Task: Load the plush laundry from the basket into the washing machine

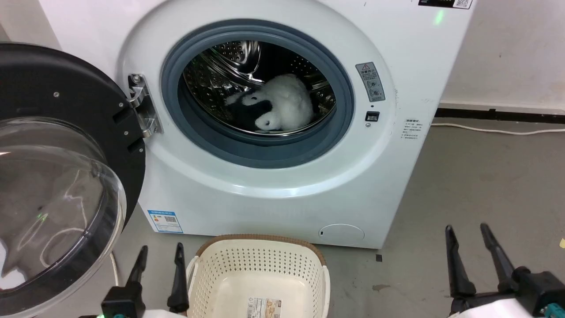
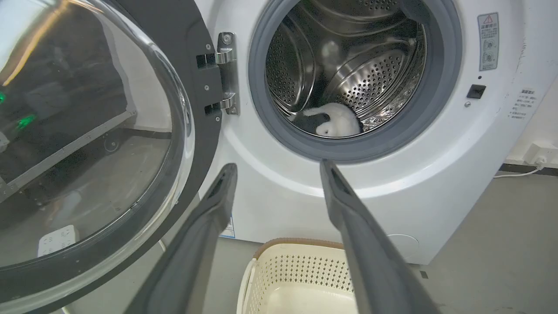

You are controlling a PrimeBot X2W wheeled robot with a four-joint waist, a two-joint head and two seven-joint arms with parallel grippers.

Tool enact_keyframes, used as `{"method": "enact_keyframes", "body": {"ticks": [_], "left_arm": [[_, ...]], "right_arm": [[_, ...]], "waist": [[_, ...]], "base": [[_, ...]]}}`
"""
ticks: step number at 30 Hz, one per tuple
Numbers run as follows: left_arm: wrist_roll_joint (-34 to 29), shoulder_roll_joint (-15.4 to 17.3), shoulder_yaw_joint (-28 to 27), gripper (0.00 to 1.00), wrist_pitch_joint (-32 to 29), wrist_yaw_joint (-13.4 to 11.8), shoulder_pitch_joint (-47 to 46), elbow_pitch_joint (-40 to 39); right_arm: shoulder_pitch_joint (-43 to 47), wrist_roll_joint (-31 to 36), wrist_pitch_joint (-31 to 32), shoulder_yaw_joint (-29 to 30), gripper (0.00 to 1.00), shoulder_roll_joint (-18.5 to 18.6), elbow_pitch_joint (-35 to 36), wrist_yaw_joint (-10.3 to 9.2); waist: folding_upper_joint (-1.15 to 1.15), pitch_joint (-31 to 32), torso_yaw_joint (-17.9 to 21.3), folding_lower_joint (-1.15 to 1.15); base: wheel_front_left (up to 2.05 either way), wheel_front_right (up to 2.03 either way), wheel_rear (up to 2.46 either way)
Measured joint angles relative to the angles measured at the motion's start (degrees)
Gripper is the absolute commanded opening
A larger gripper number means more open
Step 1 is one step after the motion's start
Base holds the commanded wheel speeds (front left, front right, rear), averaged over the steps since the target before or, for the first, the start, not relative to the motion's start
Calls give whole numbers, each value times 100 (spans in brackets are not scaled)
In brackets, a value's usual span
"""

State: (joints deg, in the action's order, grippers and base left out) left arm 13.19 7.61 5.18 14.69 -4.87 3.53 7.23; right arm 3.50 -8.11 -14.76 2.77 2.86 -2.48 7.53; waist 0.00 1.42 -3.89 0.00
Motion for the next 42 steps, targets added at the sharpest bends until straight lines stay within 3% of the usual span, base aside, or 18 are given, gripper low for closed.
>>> {"method": "enact_keyframes", "body": {"ticks": [3, 4, 42], "left_arm": [[-37, -38, 2, 100, -1, 48, 61, -14], [-41, -75, -3, 0, -11, 48, 83, -21], [-404, -169, -148, 0, -466, 156, 7, -208]], "right_arm": [[16, 0, 0, -32, 100, 0, -96, 0], [9, 0, 2, -33, 0, 0, -102, 1], [-48, 214, 460, -108, 0, 0, -30, 1]], "waist": [[0, 13, 3, 0], [0, 11, 5, 0], [0, -38, 128, 0]], "base": [[0, 0, 0], [0, 0, 0], [0, 0, 0]]}}
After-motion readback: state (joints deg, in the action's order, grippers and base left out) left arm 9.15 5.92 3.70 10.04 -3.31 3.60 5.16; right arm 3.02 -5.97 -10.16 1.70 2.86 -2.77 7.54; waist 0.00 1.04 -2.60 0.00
